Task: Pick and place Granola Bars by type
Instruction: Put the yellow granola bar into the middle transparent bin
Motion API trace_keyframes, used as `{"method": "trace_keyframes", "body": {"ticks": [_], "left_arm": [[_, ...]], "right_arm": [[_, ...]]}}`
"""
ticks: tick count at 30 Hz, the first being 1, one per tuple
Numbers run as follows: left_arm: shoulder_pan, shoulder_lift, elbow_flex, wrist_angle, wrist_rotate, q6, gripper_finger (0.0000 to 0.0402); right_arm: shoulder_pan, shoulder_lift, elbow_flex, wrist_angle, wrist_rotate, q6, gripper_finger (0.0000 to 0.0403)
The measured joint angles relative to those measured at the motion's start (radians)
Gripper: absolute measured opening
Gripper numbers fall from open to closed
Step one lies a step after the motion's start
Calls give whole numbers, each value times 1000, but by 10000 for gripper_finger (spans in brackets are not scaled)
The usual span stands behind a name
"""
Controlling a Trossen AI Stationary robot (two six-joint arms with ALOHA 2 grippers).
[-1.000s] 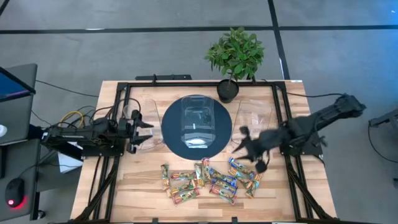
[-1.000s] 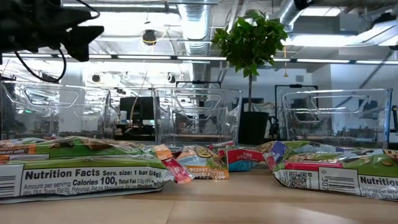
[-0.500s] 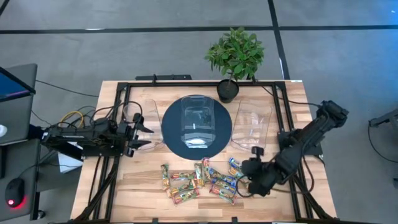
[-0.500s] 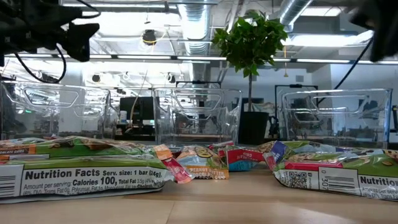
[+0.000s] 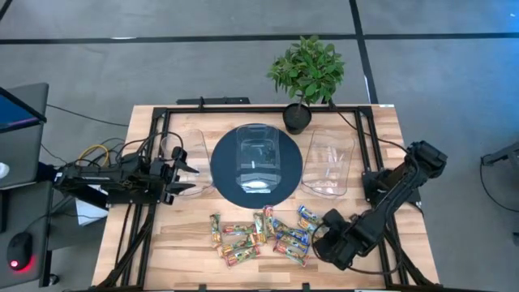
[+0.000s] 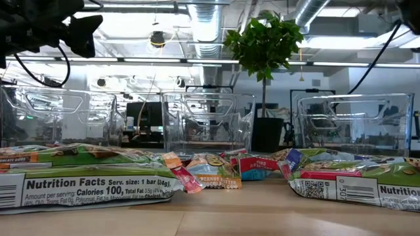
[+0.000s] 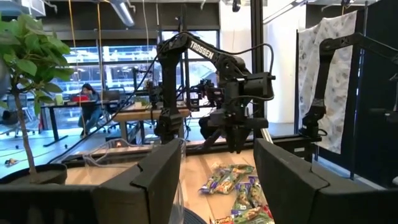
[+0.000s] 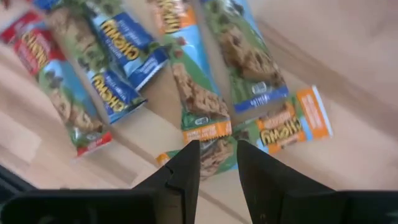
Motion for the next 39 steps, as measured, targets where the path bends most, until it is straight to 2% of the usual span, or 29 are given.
{"method": "trace_keyframes", "body": {"ticks": [4, 9, 19, 24, 33, 39], "left_arm": [[0, 0, 0, 0, 3, -9, 199], [0, 0, -1, 0, 4, -11, 199], [0, 0, -2, 0, 3, 16, 199], [0, 0, -3, 4, 1, 13, 199], [0, 0, -3, 6, 0, -3, 199], [0, 0, -3, 5, -2, -3, 199]], "right_arm": [[21, -2, 0, -13, 22, 160, 98], [44, -2, 0, -55, 18, 280, 98], [44, 38, -9, -59, 9, 227, 107], [44, 58, -9, -20, -8, 186, 146], [52, 64, -9, -5, -30, 224, 251], [52, 64, -39, -1, -58, 296, 270]]}}
